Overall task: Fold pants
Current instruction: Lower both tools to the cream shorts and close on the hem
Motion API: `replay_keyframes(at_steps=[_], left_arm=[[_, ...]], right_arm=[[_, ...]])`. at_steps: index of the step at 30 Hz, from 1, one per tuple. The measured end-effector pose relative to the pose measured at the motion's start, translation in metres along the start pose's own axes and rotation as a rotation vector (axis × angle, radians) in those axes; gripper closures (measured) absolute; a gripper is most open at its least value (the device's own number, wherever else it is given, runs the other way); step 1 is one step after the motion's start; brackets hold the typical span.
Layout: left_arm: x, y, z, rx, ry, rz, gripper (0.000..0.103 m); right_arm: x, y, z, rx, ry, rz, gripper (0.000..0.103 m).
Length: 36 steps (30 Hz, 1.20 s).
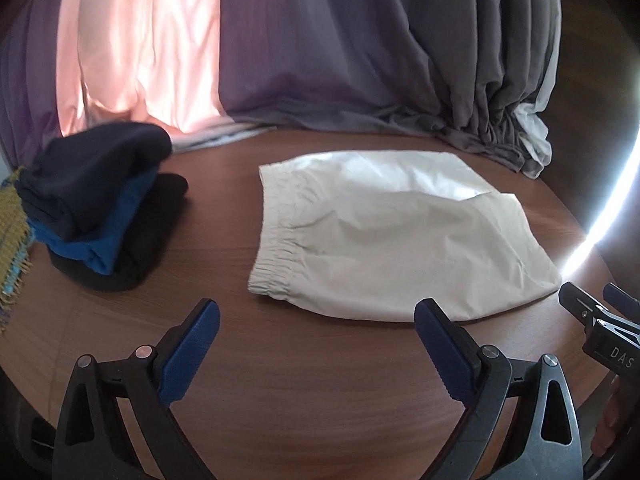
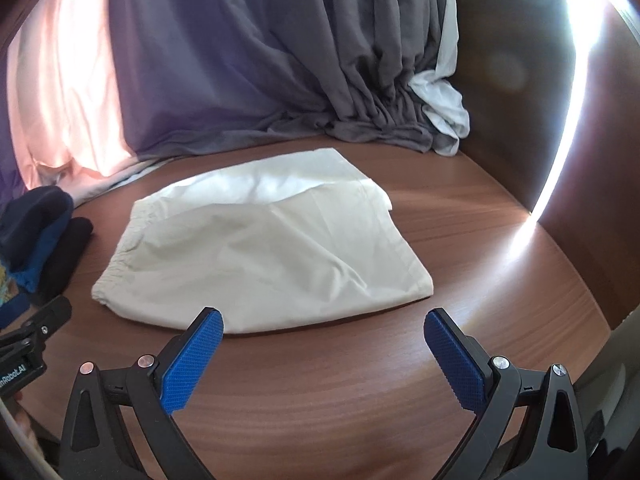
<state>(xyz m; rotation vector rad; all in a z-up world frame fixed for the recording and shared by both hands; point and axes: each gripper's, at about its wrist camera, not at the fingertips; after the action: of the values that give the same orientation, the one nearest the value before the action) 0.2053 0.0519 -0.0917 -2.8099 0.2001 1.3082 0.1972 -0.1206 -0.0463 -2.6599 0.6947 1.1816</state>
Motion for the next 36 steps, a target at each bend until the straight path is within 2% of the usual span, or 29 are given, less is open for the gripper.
replay_keyframes(at_steps=[10, 13, 18, 30, 32, 35, 36], left_arm=[[0.046, 0.021, 0.001, -0.022, -0.055, -0.067, 0.009], [0.058, 0.023, 0.001, -0.057, -0.077, -0.078, 0.012], [0.077, 0.022, 0.0, -0.095, -0.126, -0.093, 0.014], [0.1, 0.022, 0.001, -0.134, -0.204, -0.064, 0.025], [0.103, 0.022, 0.0, -0.14, -0.21, -0.049, 0.029], [0.104, 0.021, -0.002, -0.144, -0.208, -0.044, 0.031], [0.105, 0.021, -0.002, -0.145, -0.207, -0.045, 0.034]], right_arm=[[0.053, 0.026, -0.008, 0.047, -0.063, 0.01, 0.005], [0.067, 0.031, -0.007, 0.051, -0.078, 0.012, 0.01], [0.083, 0.039, -0.008, 0.098, -0.103, -0.007, 0.011], [0.103, 0.046, -0.008, 0.137, -0.143, -0.006, 0.02], [0.105, 0.045, -0.009, 0.137, -0.151, -0.011, 0.026], [0.107, 0.042, -0.01, 0.128, -0.152, -0.013, 0.03], [0.108, 0.042, -0.011, 0.13, -0.154, -0.015, 0.031]])
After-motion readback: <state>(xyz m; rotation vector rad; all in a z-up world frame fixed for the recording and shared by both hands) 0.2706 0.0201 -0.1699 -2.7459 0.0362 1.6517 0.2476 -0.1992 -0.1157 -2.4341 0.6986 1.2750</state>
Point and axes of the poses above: each gripper's, at about its wrist camera, not at the fingertips, and x roughly the way its jaws point, y to its right, z to its underside, and after that the axes turned 4 degrees about -y, right-handed
